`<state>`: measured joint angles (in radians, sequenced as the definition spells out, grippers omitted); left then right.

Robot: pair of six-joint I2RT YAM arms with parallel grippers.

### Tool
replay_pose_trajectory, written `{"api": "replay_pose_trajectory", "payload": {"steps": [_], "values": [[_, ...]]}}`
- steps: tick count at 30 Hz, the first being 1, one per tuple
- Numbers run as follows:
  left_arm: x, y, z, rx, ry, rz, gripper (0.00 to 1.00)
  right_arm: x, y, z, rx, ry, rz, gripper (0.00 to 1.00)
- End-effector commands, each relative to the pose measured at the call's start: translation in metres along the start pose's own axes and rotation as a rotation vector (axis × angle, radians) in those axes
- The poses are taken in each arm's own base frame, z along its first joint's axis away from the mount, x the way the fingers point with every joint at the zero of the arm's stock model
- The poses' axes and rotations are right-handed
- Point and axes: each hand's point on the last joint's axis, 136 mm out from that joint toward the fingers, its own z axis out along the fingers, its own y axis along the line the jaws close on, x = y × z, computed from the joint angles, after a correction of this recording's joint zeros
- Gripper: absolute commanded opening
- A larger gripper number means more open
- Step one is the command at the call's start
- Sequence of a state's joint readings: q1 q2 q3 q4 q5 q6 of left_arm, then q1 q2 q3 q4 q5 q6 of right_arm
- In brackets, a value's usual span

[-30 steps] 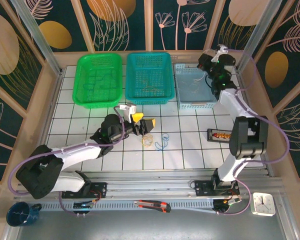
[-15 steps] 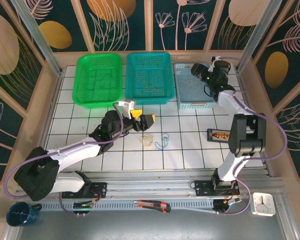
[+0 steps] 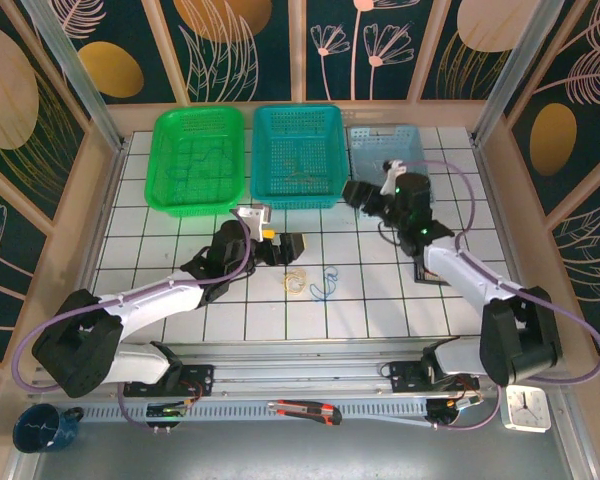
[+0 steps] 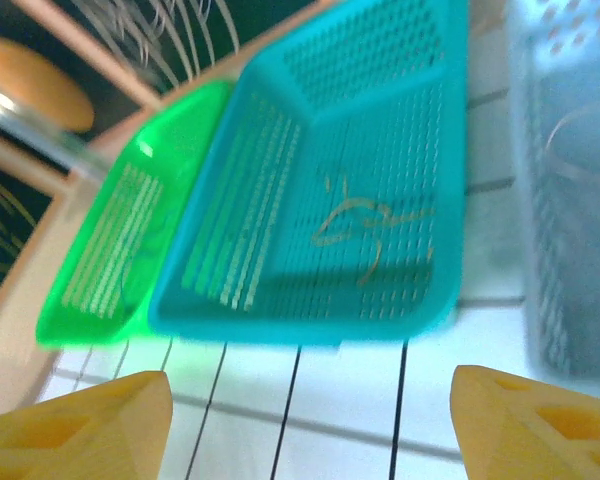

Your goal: Untangle the cables

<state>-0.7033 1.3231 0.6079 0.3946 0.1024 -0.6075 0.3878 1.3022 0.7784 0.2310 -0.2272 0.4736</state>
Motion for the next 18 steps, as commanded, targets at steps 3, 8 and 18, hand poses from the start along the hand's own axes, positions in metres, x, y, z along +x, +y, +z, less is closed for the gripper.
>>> {"api": "replay_pose_trajectory", "payload": {"steps": [3, 8, 18], "values": [[0.011, 0.011, -0.006, -0.048, 0.031, -0.006, 0.98, 0.064, 0.003, -0.011, 0.044, 0.099, -0.036, 0.71], [0.006, 0.008, -0.008, -0.044, 0.016, -0.012, 0.99, 0.128, -0.012, -0.016, 0.139, 0.241, -0.083, 0.62], [-0.021, -0.005, -0.006, -0.028, -0.046, -0.026, 0.99, 0.195, -0.022, -0.035, 0.197, 0.379, -0.035, 0.52]]}}
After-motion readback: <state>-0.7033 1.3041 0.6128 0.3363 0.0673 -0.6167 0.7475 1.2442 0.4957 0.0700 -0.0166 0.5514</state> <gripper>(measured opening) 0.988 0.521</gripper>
